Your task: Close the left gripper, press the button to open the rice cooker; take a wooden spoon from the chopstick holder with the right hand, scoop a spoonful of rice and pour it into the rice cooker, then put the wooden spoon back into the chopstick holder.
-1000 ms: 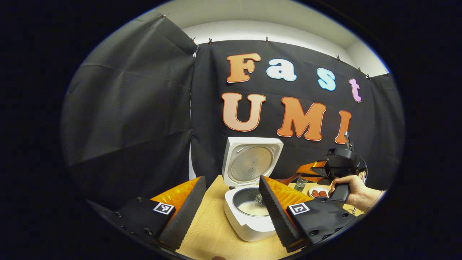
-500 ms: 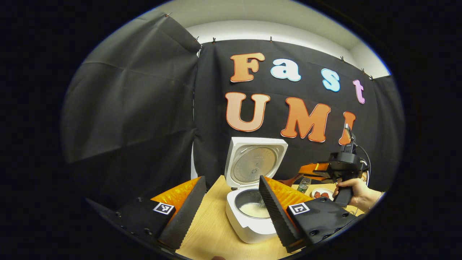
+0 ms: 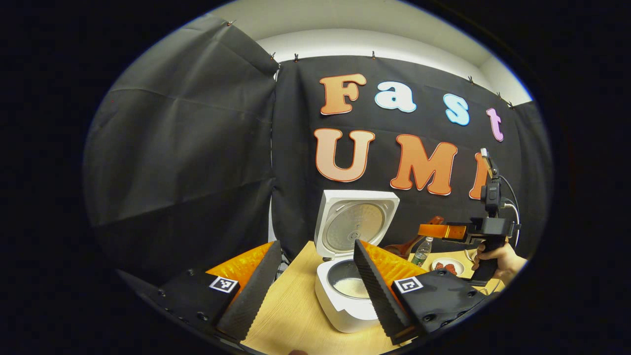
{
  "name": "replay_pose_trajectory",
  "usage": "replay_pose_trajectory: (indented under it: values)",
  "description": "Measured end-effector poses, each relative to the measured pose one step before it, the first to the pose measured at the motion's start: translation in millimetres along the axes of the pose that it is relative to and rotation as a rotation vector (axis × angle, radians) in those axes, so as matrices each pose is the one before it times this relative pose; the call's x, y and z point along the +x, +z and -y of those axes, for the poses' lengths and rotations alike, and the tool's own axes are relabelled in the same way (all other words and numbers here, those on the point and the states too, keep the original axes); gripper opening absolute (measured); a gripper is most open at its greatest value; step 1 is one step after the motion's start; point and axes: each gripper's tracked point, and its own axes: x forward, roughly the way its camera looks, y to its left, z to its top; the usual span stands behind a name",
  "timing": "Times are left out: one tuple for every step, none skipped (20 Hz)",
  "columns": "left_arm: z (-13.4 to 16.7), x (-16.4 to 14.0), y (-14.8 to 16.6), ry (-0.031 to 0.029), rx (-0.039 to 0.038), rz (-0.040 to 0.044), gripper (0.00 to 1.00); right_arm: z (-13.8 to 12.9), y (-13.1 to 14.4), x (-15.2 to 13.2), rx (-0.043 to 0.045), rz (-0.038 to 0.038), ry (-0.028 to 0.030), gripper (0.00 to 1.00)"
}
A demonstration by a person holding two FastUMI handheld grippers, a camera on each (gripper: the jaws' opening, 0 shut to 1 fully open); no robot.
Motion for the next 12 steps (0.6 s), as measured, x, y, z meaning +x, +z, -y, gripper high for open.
replay_pose_trajectory:
  values:
    - [-0.9,-0.69,0.6,0.00506,0.00613,0.00243,0.99,-1.65,1.55,-0.7,-0.04055,0.00011,-0.00086,0.08]
    - [-1.45,-3.39,2.52,0.00449,0.00693,0.00627,0.99,-4.75,1.12,-3.67,-0.03247,-0.0032,0.00948,0.08]
    - [-1.34,-2.24,3.53,0.00517,0.00432,0.00821,0.99,-4.52,2.29,-0.6,-0.02049,-0.00048,0.00936,0.09]
    - [-1.64,-1.47,1.5,0.00369,0.00152,0.00534,0.99,-3.97,2.91,-1.51,-0.02167,0.00151,0.00801,0.08]
    - [-1.16,-0.66,1.63,0.00115,-0.00149,0.00418,0.99,-3.05,2.95,-0.64,-0.02704,0.00397,0.00514,0.08]
    - [0.17,-1.61,1.61,-0.00196,-0.00336,0.00465,0.99,-2.98,1.59,-0.25,-0.03304,0.00417,0.00579,0.08]
    - [0.33,-0.2,2.05,-0.00758,-0.00424,0.00608,0.99,-2.63,0.68,-1.68,-0.03681,-0.00369,0.00661,0.08]
    - [-1.05,-2.61,0.41,0.00046,-0.00229,0.00258,0.99,-3.6,-1.18,0.43,-0.03413,-0.00568,0.00533,0.08]
    - [-1.95,-1.1,0.81,0.00356,0.00103,0.00026,0.99,-2.44,0.61,0.35,-0.03135,-0.0016,0.00295,0.08]
    - [-3.95,-0.47,-0.23,0.00417,0.00205,0.00234,0.99,-1.61,-0.6,0.56,-0.02634,-0.00259,-0.00011,0.08]
    - [-2.31,-0.01,-0.77,0.00401,0.00115,0.00107,0.99,-1.93,-0.15,0.32,-0.01999,-0.00056,-0.00055,0.08]
    - [-0.35,0.92,-1.1,0.00136,-0.00133,-0.0027,0.99,-2.08,-0.61,-1.89,-0.0083,-0.00183,0.00002,0.09]
